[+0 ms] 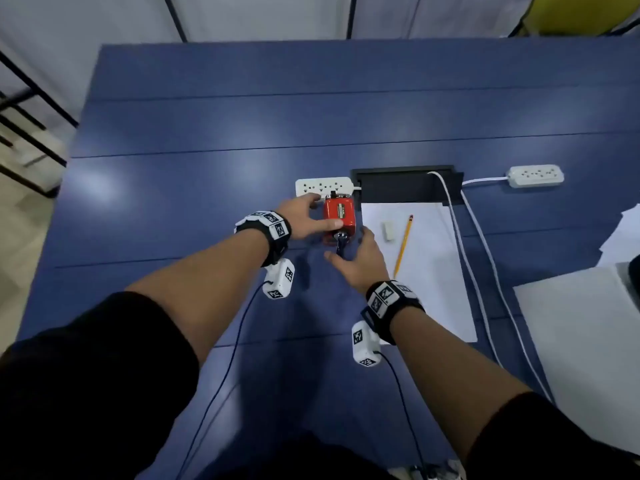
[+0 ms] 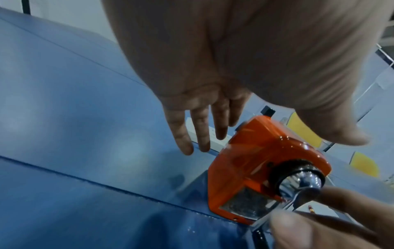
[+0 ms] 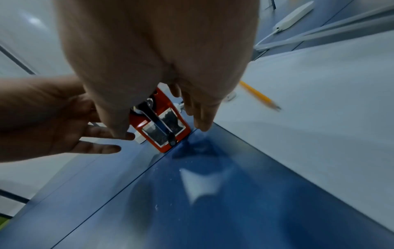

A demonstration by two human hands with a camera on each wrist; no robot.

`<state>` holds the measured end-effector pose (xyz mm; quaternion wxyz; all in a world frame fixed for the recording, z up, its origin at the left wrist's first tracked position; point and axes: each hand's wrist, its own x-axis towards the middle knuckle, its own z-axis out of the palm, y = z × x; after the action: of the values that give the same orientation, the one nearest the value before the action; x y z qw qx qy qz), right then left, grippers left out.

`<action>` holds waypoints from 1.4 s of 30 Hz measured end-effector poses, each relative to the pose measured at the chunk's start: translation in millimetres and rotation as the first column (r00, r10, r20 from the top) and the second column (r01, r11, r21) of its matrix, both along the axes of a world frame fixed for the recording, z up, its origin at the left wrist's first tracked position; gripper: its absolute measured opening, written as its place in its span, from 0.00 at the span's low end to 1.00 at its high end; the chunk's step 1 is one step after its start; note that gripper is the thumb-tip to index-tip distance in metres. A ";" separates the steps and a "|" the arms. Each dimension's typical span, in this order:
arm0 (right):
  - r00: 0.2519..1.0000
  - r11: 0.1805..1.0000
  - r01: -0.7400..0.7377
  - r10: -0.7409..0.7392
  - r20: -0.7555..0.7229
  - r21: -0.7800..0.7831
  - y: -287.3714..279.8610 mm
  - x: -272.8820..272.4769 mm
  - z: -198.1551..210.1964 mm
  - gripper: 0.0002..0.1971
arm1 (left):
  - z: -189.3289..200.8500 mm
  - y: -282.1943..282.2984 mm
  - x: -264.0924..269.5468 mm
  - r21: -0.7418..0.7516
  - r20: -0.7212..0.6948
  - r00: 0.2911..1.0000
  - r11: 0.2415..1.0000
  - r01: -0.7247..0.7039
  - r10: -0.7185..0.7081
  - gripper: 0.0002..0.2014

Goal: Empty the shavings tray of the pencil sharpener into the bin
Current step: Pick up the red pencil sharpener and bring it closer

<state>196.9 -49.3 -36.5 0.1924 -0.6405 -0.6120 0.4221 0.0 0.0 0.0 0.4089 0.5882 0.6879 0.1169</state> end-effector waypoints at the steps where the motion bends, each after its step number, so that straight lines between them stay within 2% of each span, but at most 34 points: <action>1: 1.000 1.000 0.006 -0.006 -0.022 0.006 3.9 -2.9 -1.0 0.49 | -1.3 3.7 2.5 -0.013 0.028 1.000 1.000 0.012 -0.012 0.58; 2: 1.000 1.000 0.021 -0.021 -0.011 -0.001 7.6 -6.2 1.2 0.45 | -1.0 7.3 5.0 -0.032 0.058 0.998 0.999 0.018 -0.016 0.57; 4: 0.999 0.999 0.038 -0.038 -0.022 -0.031 12.9 -11.7 2.1 0.39 | -2.9 10.8 12.3 -0.086 0.121 0.993 0.996 0.002 0.008 0.49; 6: 0.997 0.997 0.069 -0.070 -0.024 -0.044 17.4 -18.4 0.7 0.37 | -9.7 16.6 17.0 -0.110 0.172 0.984 0.994 -0.025 0.044 0.43; 10: 0.992 0.990 0.129 -0.129 -0.003 -0.057 22.5 -25.1 -4.3 0.39 | -18.0 20.9 17.8 -0.136 0.198 0.977 0.989 -0.049 0.076 0.48; 14: 0.985 0.983 0.173 -0.173 0.008 -0.061 22.2 -29.1 0.7 0.37 | -18.0 15.5 20.0 -0.111 0.207 0.974 0.991 -0.071 0.093 0.48; 18: 0.990 0.989 0.138 -0.136 0.047 -0.056 8.6 -27.3 16.4 0.36 | -5.4 -4.9 19.8 -0.080 0.197 0.978 0.995 -0.056 0.071 0.48; 20: 0.992 0.992 0.121 -0.119 0.038 -0.048 -4.4 -22.9 28.9 0.34 | 8.9 -24.5 10.0 -0.082 0.228 0.971 0.995 -0.056 0.074 0.47; 23: 0.995 0.995 0.076 -0.079 -0.052 -0.070 -29.2 -22.1 55.5 0.34 | 35.6 -70.6 -12.4 -0.039 0.328 0.939 0.994 -0.097 0.105 0.47; 26: 0.987 0.997 0.014 -0.026 -0.157 -0.082 -61.0 -32.6 88.0 0.32 | 62.4 -135.3 -37.8 -0.018 0.531 0.830 0.982 -0.190 0.170 0.41; 28: 0.981 0.997 -0.046 0.032 -0.194 -0.068 -83.1 -44.7 107.9 0.28 | 75.1 -181.0 -57.8 -0.048 0.611 0.766 0.975 -0.216 0.200 0.43; 29: 0.976 0.995 -0.077 0.062 -0.210 -0.064 -94.2 -52.1 116.9 0.26 | 79.3 -201.7 -66.8 -0.054 0.606 0.770 0.976 -0.211 0.200 0.45; 31: 0.964 0.989 -0.140 0.122 -0.237 -0.058 -116.2 -68.3 132.1 0.24 | 83.1 -237.1 -79.5 -0.022 0.539 0.822 0.979 -0.203 0.182 0.49; 34: 0.942 0.974 -0.223 0.207 -0.265 -0.032 -145.8 -94.4 153.2 0.23 | 89.6 -275.0 -88.1 0.111 0.428 0.874 0.947 -0.303 0.230 0.46; 37: 0.920 0.956 -0.294 0.284 -0.269 0.005 -169.2 -118.6 168.6 0.24 | 99.7 -302.3 -100.1 0.211 0.410 0.856 0.880 -0.425 0.315 0.42; 42: 0.891 0.923 -0.376 0.384 -0.241 0.080 -196.0 -154.5 180.8 0.27 | 105.1 -333.1 -128.5 0.249 0.460 0.804 0.814 -0.525 0.378 0.40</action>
<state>42.4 -245.3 144.2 0.1925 -0.4465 -0.7024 0.5199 -128.5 -333.1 105.1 0.3802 0.4338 0.6804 0.4521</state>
